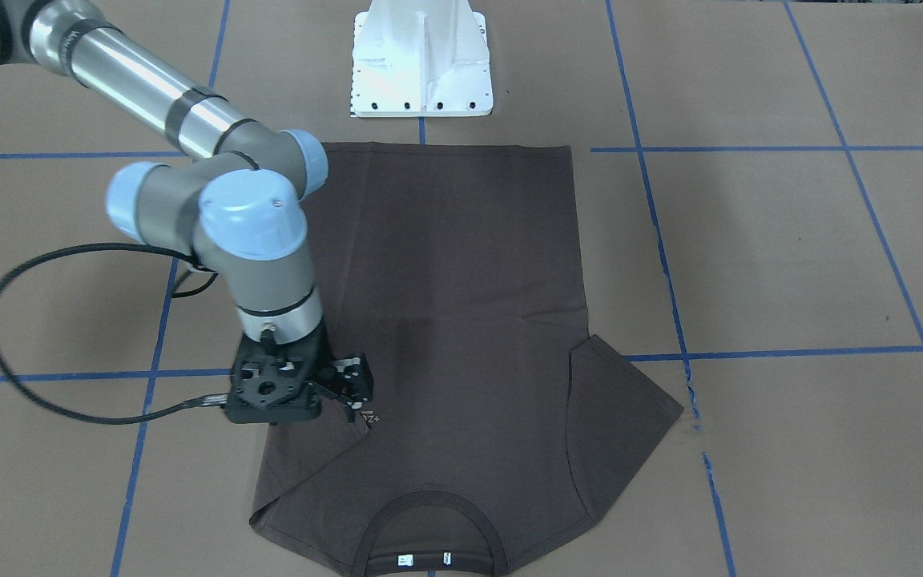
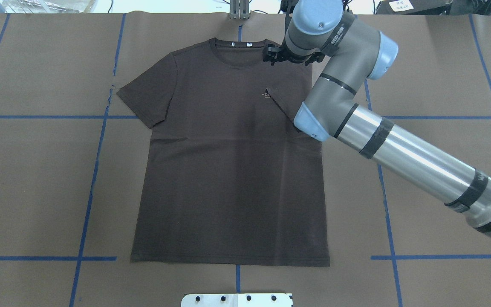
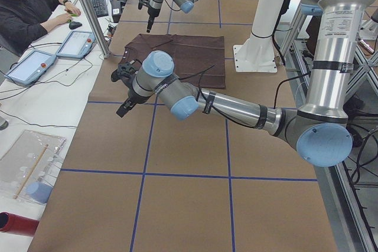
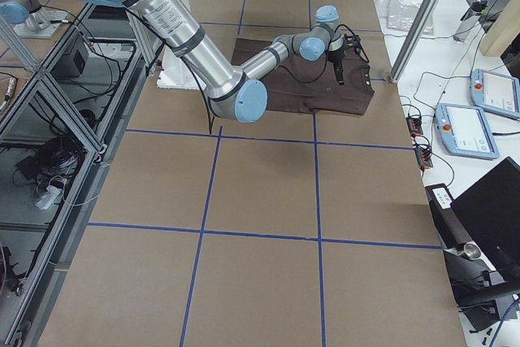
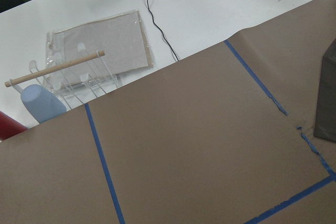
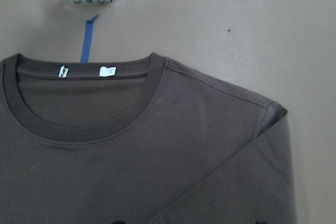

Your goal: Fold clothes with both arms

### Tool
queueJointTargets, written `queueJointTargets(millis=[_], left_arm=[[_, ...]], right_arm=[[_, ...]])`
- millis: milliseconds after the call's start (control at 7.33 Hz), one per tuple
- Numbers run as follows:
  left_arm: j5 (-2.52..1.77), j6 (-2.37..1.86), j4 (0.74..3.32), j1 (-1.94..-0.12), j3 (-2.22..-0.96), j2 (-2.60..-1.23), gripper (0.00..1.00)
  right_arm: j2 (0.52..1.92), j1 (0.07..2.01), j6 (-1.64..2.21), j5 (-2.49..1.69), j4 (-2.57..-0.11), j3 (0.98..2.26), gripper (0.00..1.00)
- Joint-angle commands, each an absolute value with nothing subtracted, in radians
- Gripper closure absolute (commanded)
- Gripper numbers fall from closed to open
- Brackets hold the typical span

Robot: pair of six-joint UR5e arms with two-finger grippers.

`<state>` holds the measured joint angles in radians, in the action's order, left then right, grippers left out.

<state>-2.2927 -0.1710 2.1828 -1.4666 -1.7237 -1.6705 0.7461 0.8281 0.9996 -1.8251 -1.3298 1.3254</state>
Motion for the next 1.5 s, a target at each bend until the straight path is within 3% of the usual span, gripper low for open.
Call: queueJointTargets(millis=[0,136,409,545,1364], left_arm=[[-2.284,-0.381,2.219,-1.34,-1.646,-1.754,0.0],[-2.275,-0.519,2.265,-1.283,-1.596,-1.802,0.08],[-2.15,-0.763,2.301,-1.159,-1.499,-1.909,0.35],[-2.099,-0.82,2.301,-1.117,-1.462,-1.948,0.41],[-1.783,-1.098,2.388,-0.856,-1.26,-2.057,0.43]], right_arm=[[0.892,0.964,0.809,-1.987,-1.527,1.599,0.0],[0.964,1.021,0.696,-2.053,-1.514,1.632,0.0],[1.092,1.107,0.606,-2.193,-1.387,1.632,0.0],[1.139,1.156,0.538,-2.233,-1.358,1.632,0.0],[1.161,1.178,0.512,-2.247,-1.356,1.634,0.0]])
